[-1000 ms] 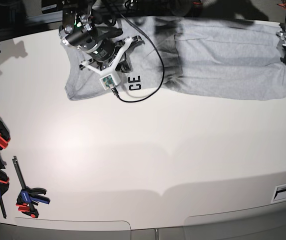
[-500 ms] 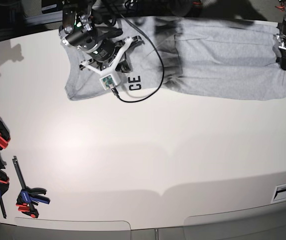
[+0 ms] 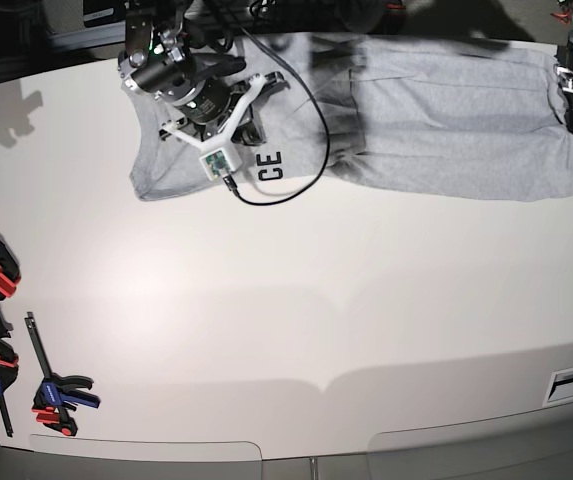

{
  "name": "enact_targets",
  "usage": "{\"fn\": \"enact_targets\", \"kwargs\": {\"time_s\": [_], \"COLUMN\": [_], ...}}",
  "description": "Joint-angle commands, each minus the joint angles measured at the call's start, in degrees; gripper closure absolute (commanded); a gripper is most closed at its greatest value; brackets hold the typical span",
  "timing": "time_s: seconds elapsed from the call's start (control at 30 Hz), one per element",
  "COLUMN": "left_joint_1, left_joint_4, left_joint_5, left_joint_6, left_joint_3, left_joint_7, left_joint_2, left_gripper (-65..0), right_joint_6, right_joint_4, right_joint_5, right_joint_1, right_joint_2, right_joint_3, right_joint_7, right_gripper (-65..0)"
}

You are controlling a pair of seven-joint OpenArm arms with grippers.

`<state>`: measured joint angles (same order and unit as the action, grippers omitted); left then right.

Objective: Fold the T-shirt properly
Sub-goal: 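Hold the shirt edge with the right gripper while the left gripper grasps the opposite edge, then fold the grasped edge inward with the left gripper toward the right gripper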

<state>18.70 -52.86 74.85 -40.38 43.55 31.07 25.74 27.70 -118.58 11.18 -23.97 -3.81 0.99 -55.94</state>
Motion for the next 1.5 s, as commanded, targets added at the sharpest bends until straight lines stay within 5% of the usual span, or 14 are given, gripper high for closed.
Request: {"fn": "enact_targets", "kwargs": {"time_s": [0.0,0.63,1.03,1.47], "left_joint_1": [0.2,0.7,8.8,11.0], "left_joint_4": [-0.3,-13.4,-27.6,-39.8], "left_joint_5": [1.8,3.9,10.2,10.2], "left_joint_6": [0.4,0.4,0.4,0.4], "left_joint_3": [-0.2,-0.2,-0.2,-0.2], "left_joint_7": [0.7,7.1,11.0,14.8], "left_joint_2": [0.7,0.6,0.6,-6.1], "left_gripper": [0.0,0.0,0.0,0.0], "right_joint_6": [1.0,1.0,0.9,-8.0], "right_joint_4": [-1.2,-1.2,-1.2,-1.2], "right_joint_5": [1.1,1.1,1.0,-13.3], "right_joint_1": [0.2,0.2,0.4,2.9], "right_joint_2": [-0.2,-0.2,-0.2,-0.2], "right_joint_3": [0.1,0.1,0.1,0.1], "right_joint_7": [1.7,2.2,3.7,7.1], "right_gripper": [0.0,0.0,0.0,0.0]}}
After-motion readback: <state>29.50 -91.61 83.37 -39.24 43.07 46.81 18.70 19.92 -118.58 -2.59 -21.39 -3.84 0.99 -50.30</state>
